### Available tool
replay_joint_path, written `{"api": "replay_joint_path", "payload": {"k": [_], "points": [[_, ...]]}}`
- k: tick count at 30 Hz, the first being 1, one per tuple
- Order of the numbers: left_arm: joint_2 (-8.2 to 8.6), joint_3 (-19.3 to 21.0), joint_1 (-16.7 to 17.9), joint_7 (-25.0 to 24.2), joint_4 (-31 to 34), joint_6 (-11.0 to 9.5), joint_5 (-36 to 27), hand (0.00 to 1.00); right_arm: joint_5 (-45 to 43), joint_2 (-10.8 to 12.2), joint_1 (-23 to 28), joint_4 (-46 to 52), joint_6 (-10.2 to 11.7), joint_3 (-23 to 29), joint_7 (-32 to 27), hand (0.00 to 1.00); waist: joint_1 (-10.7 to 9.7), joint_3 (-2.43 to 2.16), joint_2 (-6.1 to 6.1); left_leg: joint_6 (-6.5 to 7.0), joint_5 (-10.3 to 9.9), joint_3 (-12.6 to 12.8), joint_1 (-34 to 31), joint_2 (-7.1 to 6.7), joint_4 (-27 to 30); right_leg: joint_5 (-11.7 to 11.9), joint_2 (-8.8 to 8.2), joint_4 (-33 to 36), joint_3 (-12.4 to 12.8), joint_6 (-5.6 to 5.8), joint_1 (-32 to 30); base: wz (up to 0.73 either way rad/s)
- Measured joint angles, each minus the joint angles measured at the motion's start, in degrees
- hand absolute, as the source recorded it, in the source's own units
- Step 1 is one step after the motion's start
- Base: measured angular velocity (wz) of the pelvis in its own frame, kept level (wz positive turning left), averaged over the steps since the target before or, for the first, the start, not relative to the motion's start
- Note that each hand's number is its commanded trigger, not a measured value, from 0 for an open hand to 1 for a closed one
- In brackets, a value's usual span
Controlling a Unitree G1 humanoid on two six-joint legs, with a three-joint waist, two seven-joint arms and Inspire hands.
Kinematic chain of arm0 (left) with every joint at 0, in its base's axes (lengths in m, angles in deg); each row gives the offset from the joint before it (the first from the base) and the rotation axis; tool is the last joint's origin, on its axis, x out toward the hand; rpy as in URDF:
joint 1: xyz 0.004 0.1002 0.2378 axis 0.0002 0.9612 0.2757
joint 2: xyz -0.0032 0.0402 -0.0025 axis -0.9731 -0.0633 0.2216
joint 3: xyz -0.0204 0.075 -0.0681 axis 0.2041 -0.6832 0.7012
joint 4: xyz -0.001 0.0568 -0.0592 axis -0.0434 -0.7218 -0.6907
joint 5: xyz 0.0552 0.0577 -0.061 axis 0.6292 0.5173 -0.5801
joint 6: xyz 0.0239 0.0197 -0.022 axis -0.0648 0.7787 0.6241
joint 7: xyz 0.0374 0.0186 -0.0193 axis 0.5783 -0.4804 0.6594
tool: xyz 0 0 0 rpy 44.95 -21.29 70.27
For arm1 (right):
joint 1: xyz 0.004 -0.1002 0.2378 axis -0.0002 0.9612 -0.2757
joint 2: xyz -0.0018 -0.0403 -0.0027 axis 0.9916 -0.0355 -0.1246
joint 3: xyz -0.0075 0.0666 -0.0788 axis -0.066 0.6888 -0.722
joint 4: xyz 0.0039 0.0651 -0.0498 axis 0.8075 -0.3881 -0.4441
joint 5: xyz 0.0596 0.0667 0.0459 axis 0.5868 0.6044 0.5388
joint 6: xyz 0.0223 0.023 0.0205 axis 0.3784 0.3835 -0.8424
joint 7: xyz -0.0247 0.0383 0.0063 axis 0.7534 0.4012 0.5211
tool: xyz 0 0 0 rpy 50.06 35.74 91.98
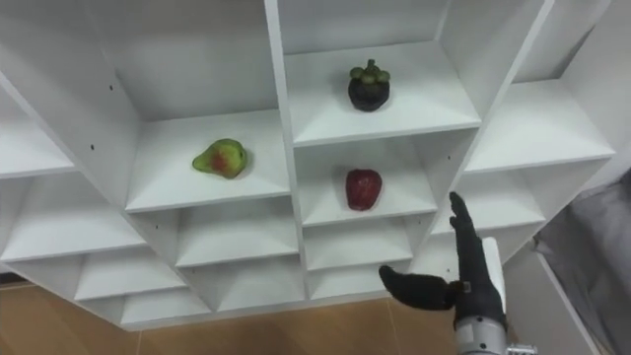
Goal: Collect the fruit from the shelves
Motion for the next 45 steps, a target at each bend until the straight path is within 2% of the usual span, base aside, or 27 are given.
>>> {"api": "replay_joint_path", "payload": {"k": [6,11,14,21,27,32,39,43,45], "points": [[-0.01,-2.0,0.27,0.01,0.17,-1.22,-0.06,1.0,-2.99,-0.2,-0.34,7.25,3.0,-0.08,-5.25,0.0,0.21,-0.05,0.39,0.0,0.0,-0.04,0.22,0.02,-0.18,0.0,0.15,0.09,0.4,0.01,0.01,0.0],[-0.05,-2.01,0.41,0.12,-1.31,-1.69,-0.97,1.0,-3.25,-0.38,-1.36,11.12,3.67,0.01,-9.47,0.0,0.18,0.0,0.26,0.0,0.0,0.03,0.36,0.02,-0.33,0.0,0.23,0.14,0.61,0.01,0.02,0.0],[-0.21,-2.02,0.47,0.02,-1.63,-1.74,-0.99,1.0,-4.65,-0.42,-2.43,13.49,4.09,-0.01,-11.0,0.0,0.2,0.11,-0.22,-0.01,0.0,0.06,0.44,0.02,-0.69,0.01,0.31,0.09,0.8,0.0,-0.08,-0.01],[-0.65,-2.06,-0.48,-0.16,-3.63,-1.47,-0.97,1.0,-7.27,-0.74,-8.98,15.28,4.7,-0.13,-14.87,0.0,0.72,0.14,-1.2,-0.01,0.0,-0.01,0.31,0.0,-0.71,0.03,0.28,-0.02,0.64,0.03,0.0,0.0],[-0.65,-2.09,-0.66,-0.15,-3.47,-1.08,-0.9,1.0,-7.12,-0.87,-9.68,14.6,4.63,-0.15,-15.42,0.0,1.09,0.18,-1.23,-0.02,0.02,-0.49,0.34,0.0,-0.69,0.04,0.17,0.02,-0.21,0.02,0.35,0.02],[-0.78,-2.13,-0.96,-0.23,-2.82,-0.95,-0.76,1.0,-6.9,-2.52,-10.15,14.63,4.6,-0.07,-15.21,0.0,1.57,0.3,-1.78,-0.02,0.02,-0.53,0.39,0.0,-0.65,0.04,0.12,0.01,-0.23,0.02,0.14,0.0],[-1.79,-2.09,-1.02,-1.34,-1.77,-0.93,-0.4,1.0,-6.88,-2.94,-14.99,14.73,4.61,-0.09,-14.86,0.0,1.83,0.26,-3.09,-0.01,0.02,-0.6,0.34,-0.04,-0.62,0.04,0.12,-0.11,-0.23,0.02,0.24,0.0],[-1.76,-2.36,-0.71,-1.17,-0.89,-0.81,-0.39,1.0,-6.18,-4.08,-16.37,14.71,4.61,-0.59,-14.58,0.0,2.35,0.32,-3.21,-0.01,0.02,-1.03,0.34,-0.04,-0.64,0.04,0.12,-0.1,-0.53,0.02,0.66,0.02],[-1.75,-2.37,-0.89,-0.99,-0.72,-0.76,-0.36,1.0,-4.64,-4.8,-16.44,14.53,4.6,-0.54,-14.08,0.0,2.49,0.4,-3.1,-0.01,0.02,-1.77,0.32,-0.07,-0.64,0.04,0.03,-0.11,-1.5,0.03,0.9,0.16]]}}
